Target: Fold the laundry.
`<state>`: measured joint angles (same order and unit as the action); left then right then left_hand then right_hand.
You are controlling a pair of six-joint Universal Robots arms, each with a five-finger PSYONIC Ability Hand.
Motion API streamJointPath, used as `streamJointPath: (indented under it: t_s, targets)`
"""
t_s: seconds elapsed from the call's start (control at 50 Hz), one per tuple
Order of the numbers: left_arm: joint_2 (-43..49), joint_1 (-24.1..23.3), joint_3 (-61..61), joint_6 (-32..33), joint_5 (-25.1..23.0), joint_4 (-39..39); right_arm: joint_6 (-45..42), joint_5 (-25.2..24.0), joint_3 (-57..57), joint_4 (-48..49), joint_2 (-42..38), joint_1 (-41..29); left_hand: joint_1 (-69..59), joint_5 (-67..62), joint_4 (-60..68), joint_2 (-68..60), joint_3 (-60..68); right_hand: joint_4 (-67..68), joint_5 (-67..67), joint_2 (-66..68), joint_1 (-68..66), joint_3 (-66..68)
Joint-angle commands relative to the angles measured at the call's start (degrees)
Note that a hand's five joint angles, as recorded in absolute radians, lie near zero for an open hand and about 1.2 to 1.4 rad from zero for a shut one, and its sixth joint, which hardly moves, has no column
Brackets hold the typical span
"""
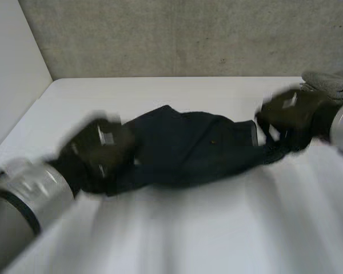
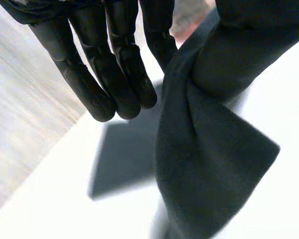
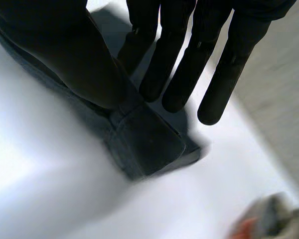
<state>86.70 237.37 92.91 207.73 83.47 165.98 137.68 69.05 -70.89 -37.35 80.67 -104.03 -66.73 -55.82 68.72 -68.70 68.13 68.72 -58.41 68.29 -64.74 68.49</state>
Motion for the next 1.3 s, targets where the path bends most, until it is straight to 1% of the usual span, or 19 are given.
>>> streamJointPath:
  t_s: [0.02,0.1,0.14,0.28,0.36,0.54,0.6,0.66,0.68,0.74,0.76,0.88,0.94,1.04,1.06,1.12,1.18,1.26,1.3]
  targets:
    - [-1.5,1.0,-22.4,-2.6,0.8,9.8,18.6,1.3,15.8,13.2,4.8,0.1,-13.3,-14.2,11.3,-11.3,11.9,11.3,-11.6,11.7,-15.3,11.5]
    - [4.6,1.3,-37.1,-3.2,3.4,9.2,28.2,4.2,22.2,21.0,4.9,1.8,-13.3,-14.2,11.3,-11.3,11.9,11.3,-11.6,11.7,-15.3,11.5]
    - [7.2,1.7,-41.4,-3.3,4.2,9.0,29.7,5.7,23.4,23.4,4.2,1.0,-13.3,-14.2,11.3,-11.3,11.9,11.3,-11.6,11.7,-15.3,11.5]
    - [16.3,4.1,-49.0,-3.5,5.3,11.7,26.9,10.3,23.0,31.3,-0.2,-2.7,-13.3,-14.2,11.3,-11.3,11.9,11.3,-11.6,11.7,-15.3,11.5]
    - [21.4,6.1,-48.4,-5.2,5.0,17.9,25.1,11.8,20.8,34.8,-4.2,-4.2,-13.3,-14.2,11.3,-11.3,11.9,11.3,-11.6,11.7,-15.3,11.5]
    - [38.9,8.3,-46.0,-11.5,2.1,26.1,19.5,16.1,17.5,43.5,-21.2,-8.5,-13.3,-14.2,11.3,-11.3,11.9,11.3,-11.6,11.7,-15.3,11.5]
    - [45.9,9.3,-47.1,-12.9,2.3,30.8,17.5,18.2,17.8,50.2,-27.9,-9.6,-13.3,-14.2,11.3,-11.3,11.9,11.3,-11.6,11.7,-15.3,11.5]
    - [52.6,10.6,-50.8,-13.3,2.8,34.6,17.0,21.2,18.9,61.3,-33.9,-10.2,-13.3,-14.2,11.3,-11.3,11.9,11.3,-11.6,11.7,-15.3,11.5]
    - [55.2,11.2,-53.4,-13.4,3.0,35.5,17.4,22.3,20.0,67.3,-36.3,-10.6,-6.1,-7.0,4.1,-4.2,4.7,1.6,-1.9,2.0,-5.6,1.8]
    - [56.9,11.4,-57.3,-13.7,3.2,34.0,17.8,22.3,22.1,73.2,-39.0,-11.6,51.8,50.9,-53.8,53.7,-53.2,-57.5,57.2,-57.1,53.5,-57.3]
    - [57.4,11.3,-59.1,-13.7,3.5,31.2,17.5,21.8,23.5,72.2,-39.6,-12.5,56.7,55.8,-58.7,58.7,-58.1,-58.7,58.4,-58.3,54.7,-58.5]
    - [53.5,11.1,-58.9,-13.1,4.8,23.6,18.6,20.9,25.1,60.3,-36.7,-12.4,56.7,55.8,-58.7,58.7,-58.1,-58.7,58.4,-58.3,54.7,-58.5]
    - [47.5,10.7,-54.0,-13.1,7.1,20.4,18.6,20.1,24.1,48.9,-34.0,-12.2,56.7,55.8,-58.7,58.7,-58.1,-58.7,58.4,-58.3,54.7,-58.5]
    - [36.9,8.5,-37.7,-11.3,12.1,16.0,16.2,15.6,21.1,27.4,-30.2,-11.0,56.7,55.8,-58.7,58.7,-58.1,-58.7,58.4,-58.3,54.7,-58.5]
    - [33.0,7.6,-31.9,-10.2,13.1,14.9,14.8,14.3,19.2,20.8,-29.3,-10.5,56.7,55.8,-58.7,58.7,-58.1,-58.7,58.4,-58.3,54.7,-58.5]
    - [25.6,5.7,-20.5,-8.7,14.3,13.1,11.7,12.5,14.3,10.2,-26.8,-9.3,56.7,55.8,-58.7,58.7,-58.1,-56.3,55.9,-55.8,52.3,-56.0]
    - [20.7,3.9,-11.9,-8.4,14.4,10.3,10.2,11.3,9.3,8.4,-24.9,-8.2,47.6,46.7,-49.6,49.6,-49.0,-48.5,48.2,-48.1,44.5,-48.3]
    - [14.6,0.6,2.9,-8.1,12.8,5.8,7.2,6.6,-1.8,10.6,-20.6,-5.9,42.9,42.0,-44.9,44.9,-44.3,-32.7,32.4,-32.3,28.7,-32.5]
    - [13.5,-0.3,7.1,-8.4,12.2,4.9,6.3,4.9,-5.1,12.2,-19.6,-5.2,39.4,38.5,-41.4,41.3,-40.8,-29.3,29.0,-28.9,25.3,-29.1]
